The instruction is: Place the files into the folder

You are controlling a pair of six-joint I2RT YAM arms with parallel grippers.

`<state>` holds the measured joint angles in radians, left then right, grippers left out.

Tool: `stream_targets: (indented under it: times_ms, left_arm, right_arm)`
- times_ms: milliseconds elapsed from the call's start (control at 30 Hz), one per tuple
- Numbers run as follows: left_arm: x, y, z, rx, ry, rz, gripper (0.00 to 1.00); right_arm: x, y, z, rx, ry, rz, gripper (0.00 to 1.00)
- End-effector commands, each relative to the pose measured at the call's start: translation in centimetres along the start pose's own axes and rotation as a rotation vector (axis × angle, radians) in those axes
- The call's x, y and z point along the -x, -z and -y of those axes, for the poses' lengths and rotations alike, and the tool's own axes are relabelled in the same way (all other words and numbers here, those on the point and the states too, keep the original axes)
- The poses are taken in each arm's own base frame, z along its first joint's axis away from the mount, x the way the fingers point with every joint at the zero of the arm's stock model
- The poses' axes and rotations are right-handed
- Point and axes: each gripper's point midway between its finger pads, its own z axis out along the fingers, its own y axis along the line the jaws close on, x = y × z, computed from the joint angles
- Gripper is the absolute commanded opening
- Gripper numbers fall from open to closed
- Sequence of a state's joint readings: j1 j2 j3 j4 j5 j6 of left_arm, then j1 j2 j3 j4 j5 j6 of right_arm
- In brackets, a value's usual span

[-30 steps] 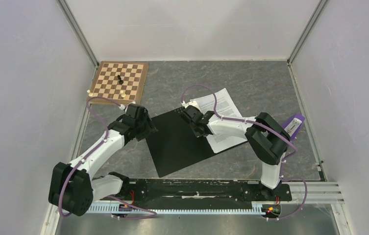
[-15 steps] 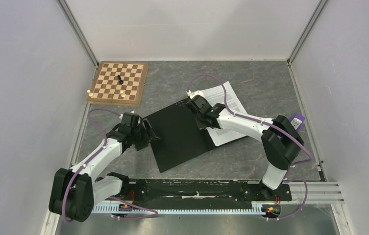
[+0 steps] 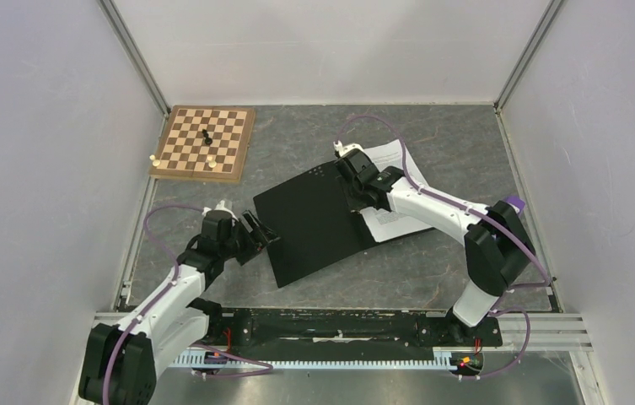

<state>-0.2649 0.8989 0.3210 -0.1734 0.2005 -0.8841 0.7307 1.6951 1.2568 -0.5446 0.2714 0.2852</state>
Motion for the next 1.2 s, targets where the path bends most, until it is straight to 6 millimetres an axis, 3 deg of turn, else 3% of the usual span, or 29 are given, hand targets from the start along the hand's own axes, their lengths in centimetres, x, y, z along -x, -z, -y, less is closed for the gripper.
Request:
stream_targets:
  times_ms: [0,233,367,1167]
  left_arm:
    - [1.3,0.5,3.2,-0.151,0.014,0.05,0.82]
    - [1.1,0.8,6.4,-0.339,-0.009,0.031,0.82]
    - [1.0,0.8,6.9,-0.355,-0.016,0.014,0.83]
    - [0.5,-0.4,5.8,-0.285,-0.023,-0.039,0.84]
  right_arm:
    - [4.9,3.3,-0.1,0.059,-0.037,0.139,0.0]
    - [6.0,4.4,0.6,0.066,-0.062,0.161,0.0]
    - [6.4,4.9,1.3,0.063,-0.078,0.173,0.0]
    - [7.7,6.7,2.8,0.057,-0.11,0.214,0.0]
